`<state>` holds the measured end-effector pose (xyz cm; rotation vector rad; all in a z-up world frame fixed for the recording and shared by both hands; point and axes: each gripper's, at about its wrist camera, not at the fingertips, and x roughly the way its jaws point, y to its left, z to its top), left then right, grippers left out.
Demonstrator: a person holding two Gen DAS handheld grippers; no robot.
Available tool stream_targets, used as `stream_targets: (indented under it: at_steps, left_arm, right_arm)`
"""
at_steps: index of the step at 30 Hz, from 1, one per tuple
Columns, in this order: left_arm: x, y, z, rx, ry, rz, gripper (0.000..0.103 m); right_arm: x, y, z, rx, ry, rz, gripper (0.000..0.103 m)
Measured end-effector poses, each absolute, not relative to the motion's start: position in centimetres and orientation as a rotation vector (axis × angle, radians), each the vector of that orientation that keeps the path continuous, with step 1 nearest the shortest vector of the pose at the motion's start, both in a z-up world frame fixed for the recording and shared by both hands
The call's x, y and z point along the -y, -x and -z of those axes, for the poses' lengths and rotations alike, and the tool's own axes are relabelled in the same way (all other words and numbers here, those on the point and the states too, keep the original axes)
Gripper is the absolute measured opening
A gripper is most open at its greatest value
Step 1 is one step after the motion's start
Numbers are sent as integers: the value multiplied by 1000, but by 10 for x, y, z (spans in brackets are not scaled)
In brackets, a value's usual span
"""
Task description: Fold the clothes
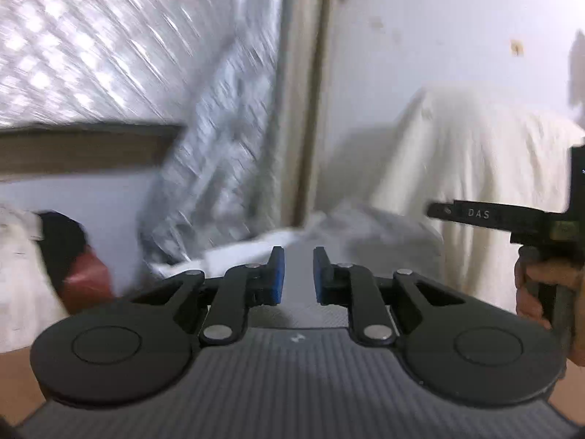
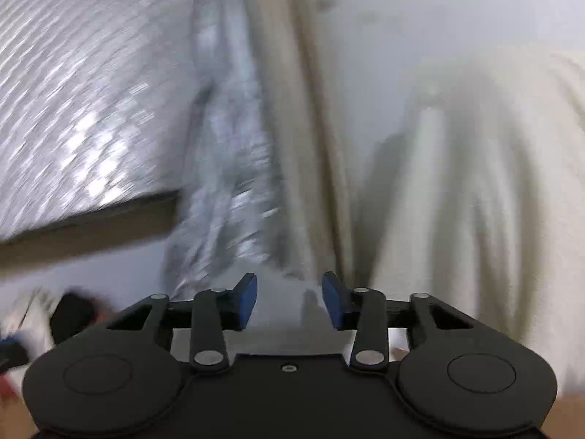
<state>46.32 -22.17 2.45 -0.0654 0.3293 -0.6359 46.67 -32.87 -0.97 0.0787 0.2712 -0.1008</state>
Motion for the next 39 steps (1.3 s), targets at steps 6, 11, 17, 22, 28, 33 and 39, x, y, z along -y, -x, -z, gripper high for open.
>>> stream_targets:
  at_steps: [6,11,17,22,28,33,39]
  left_arm:
    - [253,-496,3,-454,1,647,14]
    - [252,-520,29,-540,73,678,13]
    - [228,-515,32,-577,202,667,4]
    - [207,-467,18,-550,197,592,4]
    - [182,-411,2,-517,191,502,77]
    - [157,-358,-9,-499,164,433,89]
    - [130,-277,-6,-503,60,488,91]
  right_arm:
    - [314,-508,22,-401,-26,95,42]
    - [325,-525,58,-454,-72,136,40]
    - [338,-527,75,-462,-157,171,36]
    - [332,-506,68,-429,-82,132,41]
    - [298,-423,48,-289,195,594,86]
    - [319,-310,38,-435,-205,321,85]
    - [299,-234,39,-580,-267,207,85]
